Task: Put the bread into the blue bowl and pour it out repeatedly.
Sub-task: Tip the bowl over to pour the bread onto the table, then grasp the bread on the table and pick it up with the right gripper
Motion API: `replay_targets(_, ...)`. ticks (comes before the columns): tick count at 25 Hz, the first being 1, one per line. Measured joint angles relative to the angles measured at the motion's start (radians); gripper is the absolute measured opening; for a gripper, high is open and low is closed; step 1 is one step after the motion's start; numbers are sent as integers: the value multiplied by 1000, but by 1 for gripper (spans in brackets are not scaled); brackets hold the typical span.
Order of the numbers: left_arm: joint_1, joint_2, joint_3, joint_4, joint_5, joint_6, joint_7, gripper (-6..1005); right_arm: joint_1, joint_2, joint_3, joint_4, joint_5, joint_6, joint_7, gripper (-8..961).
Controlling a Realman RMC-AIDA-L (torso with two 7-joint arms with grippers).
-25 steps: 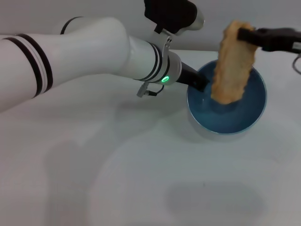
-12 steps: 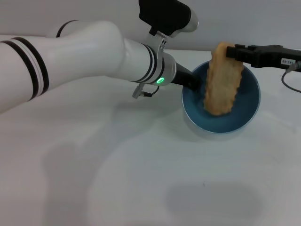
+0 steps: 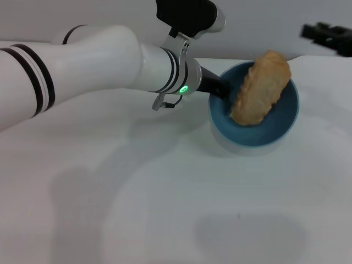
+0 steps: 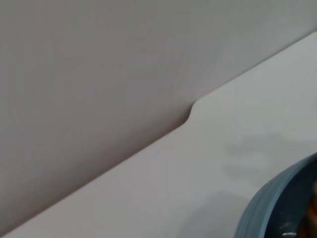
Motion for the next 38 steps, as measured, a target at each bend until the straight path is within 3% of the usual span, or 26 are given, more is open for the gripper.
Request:
replay_targets(3,-2,0,2,-2,2,-22,0,0,-34,2,50,-33,24,-21,0,519)
replay_targets(6,-18,-1,6,-3,5,-42,1,0,-86,4,241,-35,43,-123,-40,520)
replay_targets(7,-30,-2,11,-7,6,-59,3,0,-86,4,241,-35,43,-123,-40,520)
replay_targets(10,-55,-5,41,-19,6,-122,13,-1,-125,2,370,15,48,-160,-78,517)
replay_targets(14,-87,-7,107,-24,1,-185,14,-1,-174,0,453,82,52,-197,-144,514)
replay_targets(21,-73,-8,198,2,0,-291,5,-1,-208,-1,485,153,71,-211,-194,509)
replay_targets(27,-59,-8,208,12,0,-301,3,-1,-202,-2,481,176,70,-218,-207,505)
replay_targets(31,-57,-4,168,15,1,-303,3,-1,-176,-4,471,178,-10,-215,-188,502)
replay_targets(38,-59,7,36,-18,7,-299,12,-1,-56,-4,461,264,-325,-207,-80,497)
